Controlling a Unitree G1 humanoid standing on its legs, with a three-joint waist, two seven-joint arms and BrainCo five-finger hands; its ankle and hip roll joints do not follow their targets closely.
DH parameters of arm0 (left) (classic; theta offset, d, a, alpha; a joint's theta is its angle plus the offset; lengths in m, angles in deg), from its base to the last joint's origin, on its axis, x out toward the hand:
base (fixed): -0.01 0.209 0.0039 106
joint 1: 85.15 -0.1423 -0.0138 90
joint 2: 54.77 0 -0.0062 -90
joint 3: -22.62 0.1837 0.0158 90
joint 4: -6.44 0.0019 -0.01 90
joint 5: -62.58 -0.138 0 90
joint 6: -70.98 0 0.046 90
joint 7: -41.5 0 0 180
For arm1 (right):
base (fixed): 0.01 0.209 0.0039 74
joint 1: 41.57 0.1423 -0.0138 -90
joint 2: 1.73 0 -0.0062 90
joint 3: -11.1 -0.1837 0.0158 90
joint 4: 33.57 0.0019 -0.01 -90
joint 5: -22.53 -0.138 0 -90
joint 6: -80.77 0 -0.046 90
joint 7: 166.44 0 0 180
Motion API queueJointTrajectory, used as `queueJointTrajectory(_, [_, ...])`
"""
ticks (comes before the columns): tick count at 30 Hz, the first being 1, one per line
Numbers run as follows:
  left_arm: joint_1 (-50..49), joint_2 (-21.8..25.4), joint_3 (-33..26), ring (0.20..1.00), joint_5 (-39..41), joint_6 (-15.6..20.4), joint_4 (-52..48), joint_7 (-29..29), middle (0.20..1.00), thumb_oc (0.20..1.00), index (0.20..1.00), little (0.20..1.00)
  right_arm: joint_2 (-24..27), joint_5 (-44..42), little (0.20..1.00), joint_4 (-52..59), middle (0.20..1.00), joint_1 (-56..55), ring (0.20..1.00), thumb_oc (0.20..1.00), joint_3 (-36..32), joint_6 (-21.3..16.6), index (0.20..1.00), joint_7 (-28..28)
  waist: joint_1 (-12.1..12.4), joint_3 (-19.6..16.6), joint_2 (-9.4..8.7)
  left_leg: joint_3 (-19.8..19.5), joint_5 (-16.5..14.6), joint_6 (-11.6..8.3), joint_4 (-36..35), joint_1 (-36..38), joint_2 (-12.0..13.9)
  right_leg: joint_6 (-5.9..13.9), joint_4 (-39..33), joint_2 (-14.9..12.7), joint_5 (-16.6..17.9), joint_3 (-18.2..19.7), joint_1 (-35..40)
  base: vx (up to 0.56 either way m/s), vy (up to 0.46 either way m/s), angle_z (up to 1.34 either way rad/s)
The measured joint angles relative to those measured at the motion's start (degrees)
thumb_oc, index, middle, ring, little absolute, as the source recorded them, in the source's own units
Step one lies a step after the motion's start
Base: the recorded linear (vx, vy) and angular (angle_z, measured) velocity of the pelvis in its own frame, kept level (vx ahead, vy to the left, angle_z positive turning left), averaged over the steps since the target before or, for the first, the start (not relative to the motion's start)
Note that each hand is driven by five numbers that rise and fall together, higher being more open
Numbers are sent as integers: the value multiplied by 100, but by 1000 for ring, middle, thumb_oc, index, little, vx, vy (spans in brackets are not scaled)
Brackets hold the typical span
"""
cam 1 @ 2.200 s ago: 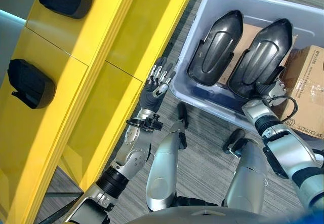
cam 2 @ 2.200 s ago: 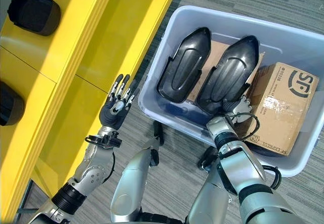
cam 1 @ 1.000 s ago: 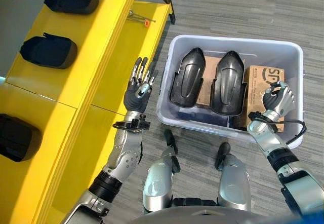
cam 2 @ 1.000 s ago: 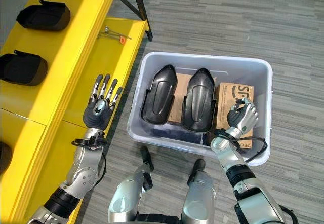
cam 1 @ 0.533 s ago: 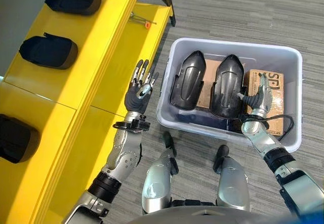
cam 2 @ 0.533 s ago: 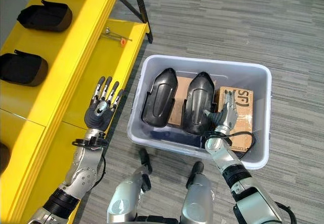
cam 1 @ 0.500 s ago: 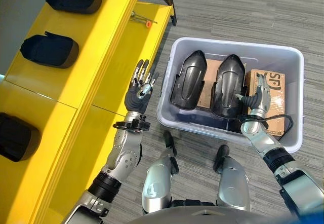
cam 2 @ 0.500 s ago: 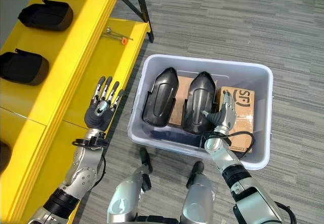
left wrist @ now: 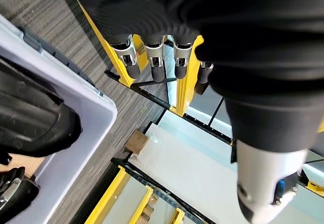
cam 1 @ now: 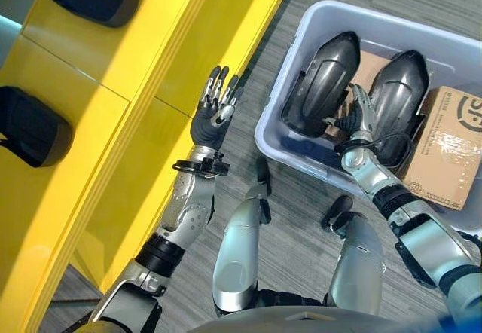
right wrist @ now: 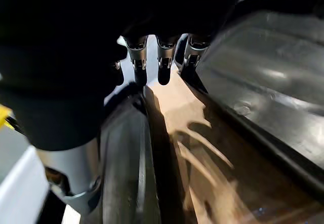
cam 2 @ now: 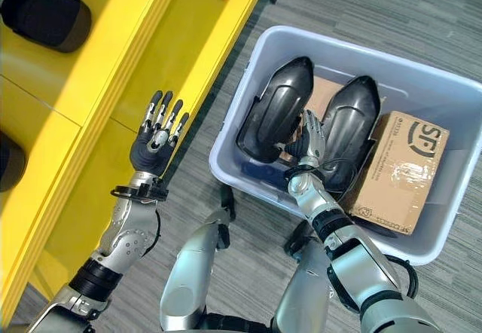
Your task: Move parts from the plastic box to the shelf.
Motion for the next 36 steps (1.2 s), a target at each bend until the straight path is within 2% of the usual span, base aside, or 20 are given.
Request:
queueJointTrajectory(3, [-2,3,47,1000,-89,-55,-2,-48,1000,1000,1000,1000,-9,-270,1000,-161,1000,122,1000,1000,-35,39,1000,5,32,6,-3,-12,-47,56,110,-77,-27,-1,75,-60,-23,-3,-35,-7,83,12])
queueJointTrajectory(5, [8,5,163,1000,-90,-99,-13,-111,1000,1000,1000,1000,-178,-602,1000,-686,1000,441,1000,1000,-452,-20,1000,605,19,3,7,-66,-129,42,265,-284,-59,-42,223,-134,-104,8,-205,-33,123,11])
queueJointTrajectory(8, [-3,8,341,1000,-89,-102,-54,-176,1000,1000,1000,1000,-174,-598,1000,-726,1000,520,1000,1000,-712,-8,1000,1064,7,4,18,-45,-121,53,277,-416,-90,-38,269,-172,-94,57,-381,-25,82,0])
queueJointTrajectory(12, [2,-15,405,1000,-87,-25,-50,-217,1000,1000,1000,1000,-231,-534,1000,-676,1000,563,1000,1000,-479,-1,1000,1162,-49,1,32,17,-98,81,195,-433,-117,-5,252,-184,-56,149,-498,-23,56,-7])
queueJointTrajectory(14, [63,-15,384,1000,-85,75,-50,-216,1000,1000,1000,1000,-233,-540,1000,-617,1000,559,1000,1000,-447,-13,1000,1008,-41,0,34,11,-45,56,165,-433,-93,-14,259,-148,-63,148,-519,-15,-12,-4])
queueJointTrajectory(19, [-14,-9,326,1000,-72,62,-48,-107,1000,1000,1000,1000,-172,-549,1000,-417,1000,540,1000,1000,-215,-332,1000,133,-73,-3,39,-9,-35,39,172,-416,-64,-47,309,-124,-105,146,-521,1,-35,-1])
queueJointTrajectory(23, [-208,-8,123,1000,-75,-62,-190,38,1000,1000,1000,1000,-238,-782,1000,663,1000,201,1000,1000,87,-510,1000,-495,-60,-3,39,-16,-20,-44,142,-415,36,-164,407,-43,-183,143,-580,-3,-84,-4])
queueJointTrajectory(31, [-469,-26,91,1000,-97,-341,-427,55,1000,1000,1000,1000,-230,-995,1000,1830,1000,-341,1000,1000,310,-398,1000,-1103,-81,-3,39,-32,46,-157,141,-422,209,-304,619,95,-345,139,-691,-6,-50,-5])
queueJointTrajectory(36, [-451,-27,92,1000,-148,-385,-441,53,1000,1000,1000,1000,-234,-894,1000,2286,1000,-347,1000,1000,575,-231,1000,-1219,-89,-3,39,-66,87,-209,150,-439,286,-374,685,165,-413,124,-734,-7,-32,-3])
